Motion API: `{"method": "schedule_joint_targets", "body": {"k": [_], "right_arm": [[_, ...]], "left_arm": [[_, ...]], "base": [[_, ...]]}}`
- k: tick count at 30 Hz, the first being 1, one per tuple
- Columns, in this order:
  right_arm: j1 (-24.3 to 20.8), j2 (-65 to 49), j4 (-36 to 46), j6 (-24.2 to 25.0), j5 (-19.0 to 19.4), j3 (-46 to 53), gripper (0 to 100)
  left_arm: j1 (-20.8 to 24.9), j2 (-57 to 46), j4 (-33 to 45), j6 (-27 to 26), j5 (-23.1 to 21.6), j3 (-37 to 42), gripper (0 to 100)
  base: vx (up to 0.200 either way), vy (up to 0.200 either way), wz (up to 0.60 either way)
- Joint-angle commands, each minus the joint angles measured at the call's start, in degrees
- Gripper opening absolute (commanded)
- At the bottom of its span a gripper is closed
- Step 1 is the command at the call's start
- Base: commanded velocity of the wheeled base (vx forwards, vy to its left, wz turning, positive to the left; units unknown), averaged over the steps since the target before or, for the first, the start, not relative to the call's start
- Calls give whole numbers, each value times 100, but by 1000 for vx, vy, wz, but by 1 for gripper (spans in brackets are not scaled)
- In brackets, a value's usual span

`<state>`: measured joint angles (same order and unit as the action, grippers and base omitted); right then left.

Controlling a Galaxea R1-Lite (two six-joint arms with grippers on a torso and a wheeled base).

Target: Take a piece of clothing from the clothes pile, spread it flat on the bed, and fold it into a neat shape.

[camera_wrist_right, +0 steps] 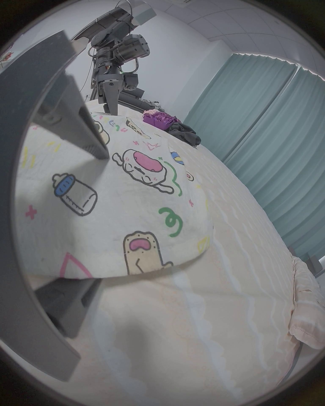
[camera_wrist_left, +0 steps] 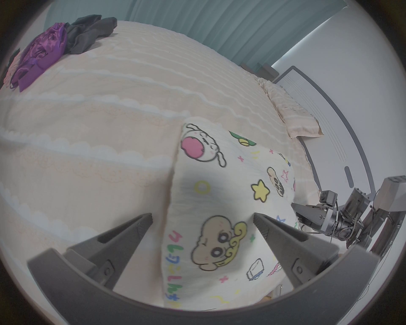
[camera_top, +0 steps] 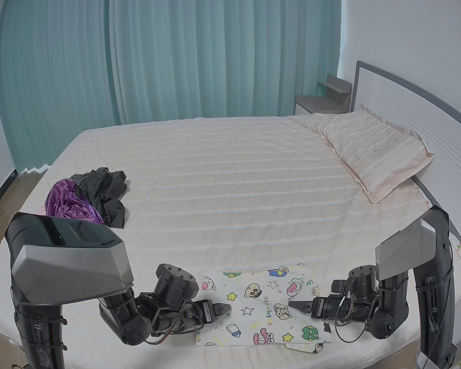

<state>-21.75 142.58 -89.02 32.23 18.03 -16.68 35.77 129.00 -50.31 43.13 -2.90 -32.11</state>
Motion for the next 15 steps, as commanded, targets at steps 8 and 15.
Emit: {"method": "schedule_joint_targets", "body": {"k": [8, 15], "right_arm": [[-40, -11, -72, 2, 16, 59, 0], [-40, -46, -72, 11, 16, 50, 0]], "left_arm": [[159, -7, -5, 117, 0, -67, 0], [159, -217, 4, 125, 0, 144, 0]], "base": [[0, 0, 0], [0, 0, 0]]}}
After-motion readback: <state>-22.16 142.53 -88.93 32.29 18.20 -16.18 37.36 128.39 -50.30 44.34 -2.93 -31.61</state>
